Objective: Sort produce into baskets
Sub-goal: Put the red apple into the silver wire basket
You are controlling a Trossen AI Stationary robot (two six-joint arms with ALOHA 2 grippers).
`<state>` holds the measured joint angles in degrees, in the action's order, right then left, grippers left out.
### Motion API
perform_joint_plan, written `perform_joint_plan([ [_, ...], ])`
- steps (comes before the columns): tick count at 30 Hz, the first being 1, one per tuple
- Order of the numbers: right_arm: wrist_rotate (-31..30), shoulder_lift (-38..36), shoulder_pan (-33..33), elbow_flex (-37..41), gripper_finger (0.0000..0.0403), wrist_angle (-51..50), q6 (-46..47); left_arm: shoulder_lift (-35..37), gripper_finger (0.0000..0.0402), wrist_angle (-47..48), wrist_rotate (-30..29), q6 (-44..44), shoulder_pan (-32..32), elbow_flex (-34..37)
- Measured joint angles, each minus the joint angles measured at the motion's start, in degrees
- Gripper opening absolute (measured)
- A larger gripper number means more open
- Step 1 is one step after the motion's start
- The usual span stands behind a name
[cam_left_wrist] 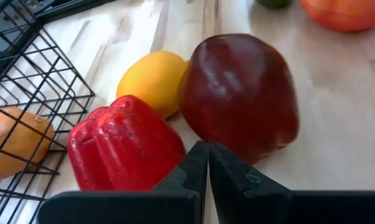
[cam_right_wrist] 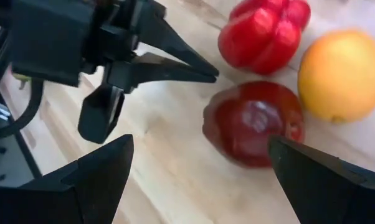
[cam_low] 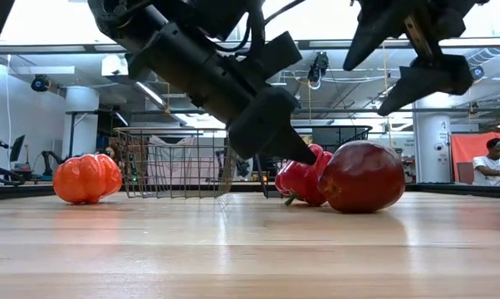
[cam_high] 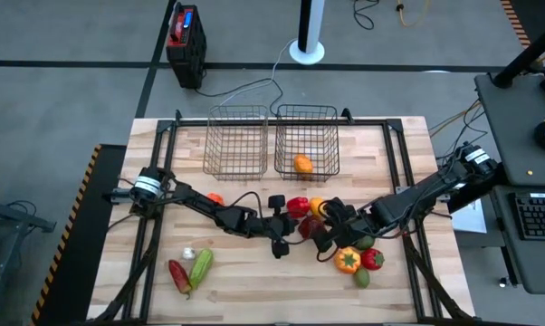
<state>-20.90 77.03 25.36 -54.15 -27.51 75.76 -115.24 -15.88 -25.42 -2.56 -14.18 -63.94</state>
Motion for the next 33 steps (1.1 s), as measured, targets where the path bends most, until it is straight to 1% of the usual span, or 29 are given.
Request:
perform_joint_plan([
  [8,2.2,0.0,0.3,0.0,0.0361,-2.9,5.5,0.0,0.0000,-1.1,0.0,0.0,0.1,0.0],
  [15,10.0,0.0,0.3,0.0,0.0361,-3.4,7.5,0.0,0.0000,-1.5,0.6,-1.7,0.3,0.0],
  [17,11.5,0.0,0.6,0.1,0.0361,-4.2,8.5,0.0,0.0000,-1.5,0.9,-2.0,0.4,0.0],
  [19,12.4,0.0,0.9,0.1,0.0361,-5.0,9.3,0.0,0.0000,-1.5,2.5,-2.6,0.5,0.0],
  [21,12.2,0.0,1.0,0.1,0.0361,-6.0,10.0,0.0,0.0000,-1.8,4.1,-2.8,0.4,0.0],
  [23,11.1,0.0,1.0,0.1,0.0361,-6.8,10.0,0.0,0.0000,-2.2,4.0,-2.5,0.4,0.0],
  [27,6.6,0.3,0.8,0.3,0.0361,-7.4,9.6,0.0,0.0000,-2.5,4.0,-2.8,0.4,0.0],
  [33,2.0,0.4,0.9,1.4,0.0361,-7.7,10.1,0.0,0.0000,-2.6,4.2,-2.8,0.5,0.0],
])
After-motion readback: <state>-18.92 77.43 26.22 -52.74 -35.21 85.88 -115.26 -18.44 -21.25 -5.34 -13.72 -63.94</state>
